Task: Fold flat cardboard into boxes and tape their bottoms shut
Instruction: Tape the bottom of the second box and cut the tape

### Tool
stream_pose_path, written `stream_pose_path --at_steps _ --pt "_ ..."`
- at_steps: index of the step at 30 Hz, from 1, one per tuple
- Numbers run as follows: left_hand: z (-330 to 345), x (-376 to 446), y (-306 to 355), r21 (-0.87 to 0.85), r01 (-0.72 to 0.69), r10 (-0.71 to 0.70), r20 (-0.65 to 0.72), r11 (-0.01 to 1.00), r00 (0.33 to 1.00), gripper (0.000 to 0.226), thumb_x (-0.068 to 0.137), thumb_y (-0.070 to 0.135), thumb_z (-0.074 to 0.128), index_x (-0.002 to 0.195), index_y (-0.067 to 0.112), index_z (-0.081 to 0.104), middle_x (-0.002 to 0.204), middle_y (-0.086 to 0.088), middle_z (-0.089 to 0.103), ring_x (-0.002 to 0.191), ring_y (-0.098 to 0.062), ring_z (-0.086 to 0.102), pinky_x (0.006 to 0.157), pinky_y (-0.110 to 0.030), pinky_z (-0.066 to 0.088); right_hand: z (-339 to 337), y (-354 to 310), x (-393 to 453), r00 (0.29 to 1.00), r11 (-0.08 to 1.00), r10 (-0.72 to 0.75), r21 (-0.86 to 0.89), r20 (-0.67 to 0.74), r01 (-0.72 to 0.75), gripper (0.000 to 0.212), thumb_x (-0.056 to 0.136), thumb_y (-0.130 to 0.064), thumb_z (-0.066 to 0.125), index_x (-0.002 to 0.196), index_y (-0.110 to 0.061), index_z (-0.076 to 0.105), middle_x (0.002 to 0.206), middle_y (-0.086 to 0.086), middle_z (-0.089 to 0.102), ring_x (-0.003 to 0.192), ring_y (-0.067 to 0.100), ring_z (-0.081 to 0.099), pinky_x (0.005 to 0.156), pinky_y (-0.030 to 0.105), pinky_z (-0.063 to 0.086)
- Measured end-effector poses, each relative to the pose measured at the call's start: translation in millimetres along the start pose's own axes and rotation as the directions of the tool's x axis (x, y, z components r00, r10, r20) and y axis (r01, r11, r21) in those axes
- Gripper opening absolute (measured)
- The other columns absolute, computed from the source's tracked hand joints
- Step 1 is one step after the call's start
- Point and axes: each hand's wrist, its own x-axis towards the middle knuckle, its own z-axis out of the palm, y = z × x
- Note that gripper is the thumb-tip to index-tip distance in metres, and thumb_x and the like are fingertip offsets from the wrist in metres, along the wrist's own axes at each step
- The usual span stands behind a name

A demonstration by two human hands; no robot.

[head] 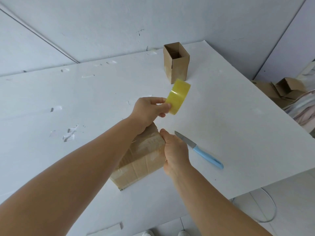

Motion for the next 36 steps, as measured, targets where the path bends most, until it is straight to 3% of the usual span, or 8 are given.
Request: stream_pose_path --at_steps 3,8,16,23,26,30,33,36 --pt "-16 -9 5 -0.124 -0.063 0.054 -0.075 0.990 0.996 0.005 0.084 0.019 0.072 0.084 0.024 0.073 0.066 0.007 0.068 0.062 -0.008 0.061 0.064 -0.017 0.047 0 0 0 1.000 1.000 -0.019 -0.006 0.001 0.019 0.020 0.081 -0.027 0.067 0.070 -0.014 0.057 0.067 0.005 0.060 0.068 0.023 0.057 0.066 0.037 0.049" --pt "-50 -34 3 -0.042 -0.148 0.135 -0.220 0.988 0.966 0.008 0.083 0.020 0.072 0.084 0.028 0.074 0.063 0.008 0.068 0.060 -0.005 0.062 0.060 -0.010 0.045 -3 -2 2 0.998 0.992 -0.055 -0.112 0.014 0.056 0.025 0.075 -0.026 0.067 0.061 -0.016 0.049 0.058 0.000 0.049 0.063 0.022 0.046 0.059 0.032 0.041" --pt "-51 -57 -27 0.062 -0.112 0.126 -0.312 0.992 0.942 0.014 0.083 0.025 0.071 0.097 0.024 0.074 0.062 0.010 0.065 0.059 0.004 0.058 0.056 -0.004 0.039 -8 -5 6 0.997 0.990 0.000 -0.138 0.079 0.011 0.027 0.074 -0.035 0.069 0.068 -0.019 0.048 0.060 0.000 0.041 0.048 0.014 0.040 0.040 0.018 0.038" --pt "-52 -52 -29 0.053 -0.125 0.136 -0.360 0.991 0.923 0.015 0.083 0.025 0.073 0.098 0.025 0.074 0.061 0.010 0.067 0.063 0.004 0.063 0.056 -0.004 0.040 -8 -3 15 0.999 0.975 0.033 -0.221 0.030 -0.026 0.033 0.073 -0.039 0.074 0.067 -0.014 0.055 0.064 0.003 0.051 0.049 0.013 0.051 0.045 0.024 0.047" --pt "-50 -50 -28 0.043 -0.136 0.142 -0.350 0.990 0.926 0.017 0.083 0.024 0.073 0.099 0.022 0.074 0.061 0.010 0.067 0.063 0.002 0.064 0.058 -0.004 0.041 -21 5 18 0.992 0.924 0.122 -0.359 -0.043 -0.130 0.033 0.078 -0.035 0.073 0.082 -0.007 0.058 0.080 0.008 0.053 0.071 0.018 0.049 0.079 0.040 0.054" --pt "-50 -51 -28 0.024 -0.144 0.144 -0.343 0.989 0.928 0.018 0.083 0.022 0.073 0.101 0.020 0.073 0.063 0.008 0.067 0.063 0.001 0.064 0.062 -0.005 0.043 -21 -1 3 0.986 0.911 -0.167 -0.381 0.008 0.158 0.013 0.092 -0.035 0.054 0.090 -0.023 0.059 0.084 -0.005 0.057 0.078 0.010 0.053 0.063 0.018 0.042" --pt "-52 -51 -28 0.007 -0.133 0.126 -0.361 0.991 0.924 0.019 0.083 0.024 0.073 0.101 0.019 0.073 0.062 0.008 0.066 0.063 0.000 0.064 0.061 -0.006 0.043 -5 -5 -13 0.885 0.754 -0.366 -0.466 0.286 0.463 0.033 0.096 -0.042 0.042 0.121 -0.028 0.058 0.110 -0.023 0.058 0.107 -0.001 0.052 0.086 0.011 0.038" --pt "-53 -54 -26 -0.059 -0.128 0.097 -0.374 0.990 0.922 0.016 0.083 0.027 0.073 0.099 0.022 0.074 0.065 0.005 0.067 0.065 -0.004 0.063 0.066 -0.017 0.049 1 1 -18 0.848 0.662 -0.377 -0.532 0.372 0.528 0.044 0.100 -0.037 0.037 0.141 -0.024 0.043 0.133 -0.016 0.052 0.122 0.000 0.045 0.104 0.020 0.036"
